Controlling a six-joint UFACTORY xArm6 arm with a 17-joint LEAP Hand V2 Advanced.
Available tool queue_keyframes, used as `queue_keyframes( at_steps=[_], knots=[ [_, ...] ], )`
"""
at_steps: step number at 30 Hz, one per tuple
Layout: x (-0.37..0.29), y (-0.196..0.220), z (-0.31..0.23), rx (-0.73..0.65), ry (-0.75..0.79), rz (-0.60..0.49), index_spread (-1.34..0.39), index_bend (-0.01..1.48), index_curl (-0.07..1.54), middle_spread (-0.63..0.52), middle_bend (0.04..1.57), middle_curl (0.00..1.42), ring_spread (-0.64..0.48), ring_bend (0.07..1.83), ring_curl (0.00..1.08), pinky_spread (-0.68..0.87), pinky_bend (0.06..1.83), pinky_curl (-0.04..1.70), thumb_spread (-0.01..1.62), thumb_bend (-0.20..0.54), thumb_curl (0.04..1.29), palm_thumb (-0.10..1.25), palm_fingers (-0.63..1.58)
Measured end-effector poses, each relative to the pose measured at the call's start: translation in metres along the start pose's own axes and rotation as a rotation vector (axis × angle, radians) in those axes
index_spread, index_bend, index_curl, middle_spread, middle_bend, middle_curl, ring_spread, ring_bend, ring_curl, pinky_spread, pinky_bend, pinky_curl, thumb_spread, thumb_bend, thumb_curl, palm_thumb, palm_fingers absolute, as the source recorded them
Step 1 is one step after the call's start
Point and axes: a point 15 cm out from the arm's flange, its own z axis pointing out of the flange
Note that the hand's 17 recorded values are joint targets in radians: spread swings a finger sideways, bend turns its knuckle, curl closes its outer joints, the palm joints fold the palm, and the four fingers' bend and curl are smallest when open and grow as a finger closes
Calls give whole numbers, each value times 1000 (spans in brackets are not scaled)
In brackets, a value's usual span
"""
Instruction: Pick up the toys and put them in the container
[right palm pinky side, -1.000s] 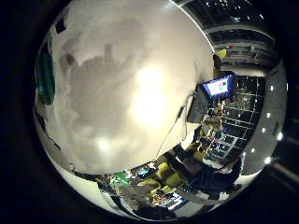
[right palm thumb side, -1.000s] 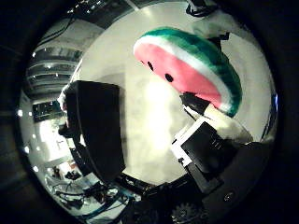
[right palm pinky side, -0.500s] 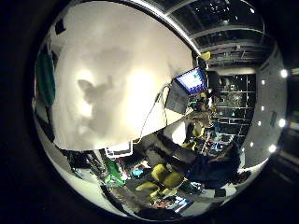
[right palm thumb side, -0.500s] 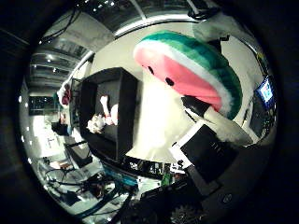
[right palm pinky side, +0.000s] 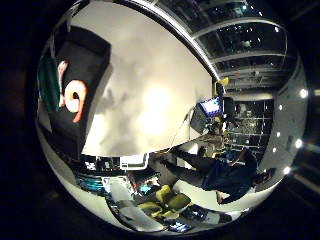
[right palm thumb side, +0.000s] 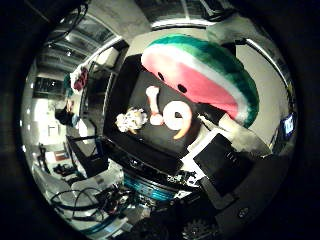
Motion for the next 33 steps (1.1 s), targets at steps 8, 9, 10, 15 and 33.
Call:
queue_keyframes(
  at_steps=[8, 9, 10, 15, 33],
  knots=[
    [-25, -27, 22, 16, -14, -37, -464, 354, 348, -79, 328, 364, 108, 398, 219, 438, 468, 264, 944, -31, 477, 913, 145],
    [-25, -27, 23, 16, -14, -38, -464, 295, 335, -53, 298, 356, 125, 414, 226, 439, 495, 274, 942, -32, 474, 906, 122],
    [-24, -27, 24, 15, -14, -39, -470, 228, 315, -18, 256, 339, 139, 429, 229, 445, 519, 281, 944, -31, 470, 896, 109],
    [-13, -26, 22, 11, -11, -43, -473, 136, 259, 75, 197, 322, 191, 444, 235, 462, 591, 300, 943, -26, 458, 876, 66],
    [115, 40, 0, -73, 18, 99, -459, 175, 280, 102, 193, 329, 218, 313, 219, 449, 520, 273, 955, -24, 433, 865, 66]
  ],
)
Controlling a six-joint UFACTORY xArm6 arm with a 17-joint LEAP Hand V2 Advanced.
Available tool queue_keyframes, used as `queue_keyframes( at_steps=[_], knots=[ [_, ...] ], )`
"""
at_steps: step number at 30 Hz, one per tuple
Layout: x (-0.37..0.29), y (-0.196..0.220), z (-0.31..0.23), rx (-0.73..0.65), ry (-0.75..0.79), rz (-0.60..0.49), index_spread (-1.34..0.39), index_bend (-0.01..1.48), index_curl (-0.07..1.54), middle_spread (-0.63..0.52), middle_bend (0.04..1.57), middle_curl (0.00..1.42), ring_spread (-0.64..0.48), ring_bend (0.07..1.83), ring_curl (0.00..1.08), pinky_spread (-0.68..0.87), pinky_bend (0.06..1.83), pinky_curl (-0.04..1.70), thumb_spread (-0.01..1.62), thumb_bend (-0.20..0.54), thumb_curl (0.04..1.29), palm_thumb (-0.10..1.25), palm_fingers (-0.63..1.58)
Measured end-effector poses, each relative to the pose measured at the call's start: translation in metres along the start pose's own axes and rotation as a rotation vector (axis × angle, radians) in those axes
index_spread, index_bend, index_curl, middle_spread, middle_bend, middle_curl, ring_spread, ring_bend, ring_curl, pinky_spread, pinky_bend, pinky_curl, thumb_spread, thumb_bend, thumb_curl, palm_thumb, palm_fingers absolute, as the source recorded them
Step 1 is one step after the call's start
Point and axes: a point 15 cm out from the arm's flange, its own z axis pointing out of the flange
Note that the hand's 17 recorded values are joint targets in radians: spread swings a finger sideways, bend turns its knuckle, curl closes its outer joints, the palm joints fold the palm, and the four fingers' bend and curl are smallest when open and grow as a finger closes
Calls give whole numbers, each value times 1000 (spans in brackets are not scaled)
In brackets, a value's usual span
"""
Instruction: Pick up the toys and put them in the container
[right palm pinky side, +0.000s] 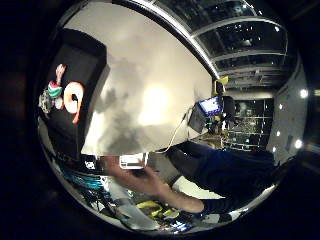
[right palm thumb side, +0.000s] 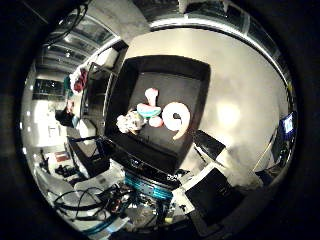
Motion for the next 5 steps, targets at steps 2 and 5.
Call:
queue_keyframes(
  at_steps=[2, 5],
  knots=[
    [14, 12, 6, -13, 0, 14, -458, 176, 284, 103, 192, 326, 219, 300, 219, 449, 510, 272, 956, -24, 430, 865, 69],
    [24, 20, 3, -5, 1, 28, -455, 175, 288, 103, 190, 322, 220, 286, 220, 448, 498, 271, 959, -26, 426, 859, 78]
  ],
)
